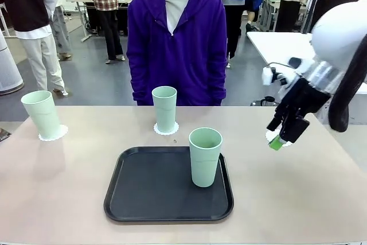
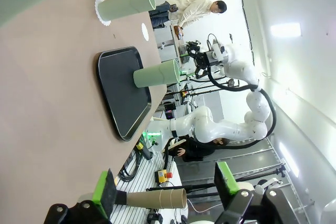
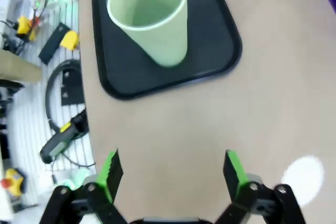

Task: Place coasters on the table and set cups on them.
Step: Take one Reusable plastic cup from the Flat Tray and place it on a coaster set by the human.

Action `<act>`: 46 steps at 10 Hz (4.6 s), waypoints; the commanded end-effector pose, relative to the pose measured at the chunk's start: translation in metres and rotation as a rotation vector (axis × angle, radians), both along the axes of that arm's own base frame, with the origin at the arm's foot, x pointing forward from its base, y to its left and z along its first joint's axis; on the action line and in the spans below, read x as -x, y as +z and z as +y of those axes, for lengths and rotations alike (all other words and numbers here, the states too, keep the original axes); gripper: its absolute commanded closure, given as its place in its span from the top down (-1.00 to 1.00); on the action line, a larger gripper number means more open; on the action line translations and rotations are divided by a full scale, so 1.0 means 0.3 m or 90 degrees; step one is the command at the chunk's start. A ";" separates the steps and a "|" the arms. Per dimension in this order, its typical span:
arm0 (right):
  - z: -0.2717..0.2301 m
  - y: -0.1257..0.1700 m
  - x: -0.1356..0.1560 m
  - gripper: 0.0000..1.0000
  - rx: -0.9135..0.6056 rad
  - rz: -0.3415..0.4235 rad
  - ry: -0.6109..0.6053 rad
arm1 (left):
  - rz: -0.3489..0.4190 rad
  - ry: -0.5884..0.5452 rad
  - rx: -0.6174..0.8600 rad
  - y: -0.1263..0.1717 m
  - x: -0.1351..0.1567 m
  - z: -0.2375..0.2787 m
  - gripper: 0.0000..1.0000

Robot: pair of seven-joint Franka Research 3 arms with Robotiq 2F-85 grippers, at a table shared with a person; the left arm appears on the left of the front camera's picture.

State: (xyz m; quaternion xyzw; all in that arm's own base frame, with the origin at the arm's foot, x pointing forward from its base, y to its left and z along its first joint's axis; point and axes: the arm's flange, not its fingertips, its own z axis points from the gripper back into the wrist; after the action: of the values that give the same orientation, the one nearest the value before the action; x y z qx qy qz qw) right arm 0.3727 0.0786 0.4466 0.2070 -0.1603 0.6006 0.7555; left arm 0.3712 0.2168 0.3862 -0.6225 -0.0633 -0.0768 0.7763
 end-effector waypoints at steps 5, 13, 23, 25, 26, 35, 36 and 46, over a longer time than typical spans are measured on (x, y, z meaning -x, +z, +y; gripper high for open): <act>-0.170 -0.234 -0.098 1.00 -0.372 -0.033 0.110 | -0.004 0.000 0.002 0.005 0.003 0.006 1.00; -0.126 -0.374 -0.078 1.00 -0.328 -0.045 0.083 | -0.004 0.000 0.002 0.005 0.003 0.006 1.00; 0.063 -0.522 -0.056 1.00 -0.447 -0.054 0.077 | -0.004 0.000 0.002 0.005 0.003 0.006 1.00; 0.104 -0.559 -0.072 1.00 -0.447 -0.027 0.084 | -0.004 0.000 0.002 0.005 0.003 0.006 1.00; 0.118 -0.574 -0.079 1.00 -0.446 -0.016 0.078 | -0.004 0.000 0.002 0.005 0.003 0.006 1.00; 0.143 -0.594 -0.073 1.00 -0.451 0.022 0.085 | -0.004 0.000 0.002 0.005 0.003 0.006 1.00; 0.156 -0.597 -0.077 1.00 -0.449 0.017 0.082 | -0.004 0.000 0.002 0.005 0.003 0.006 1.00; 0.254 -0.657 -0.149 1.00 -0.474 0.025 0.119 | -0.004 0.000 0.002 0.005 0.003 0.006 1.00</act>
State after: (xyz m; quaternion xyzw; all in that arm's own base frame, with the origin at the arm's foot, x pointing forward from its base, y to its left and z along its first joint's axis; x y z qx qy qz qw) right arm 0.4137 0.1476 0.2521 0.4879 -0.3278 0.5573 0.5864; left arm 0.3710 0.2174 0.3861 -0.6225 -0.0636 -0.0763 0.7763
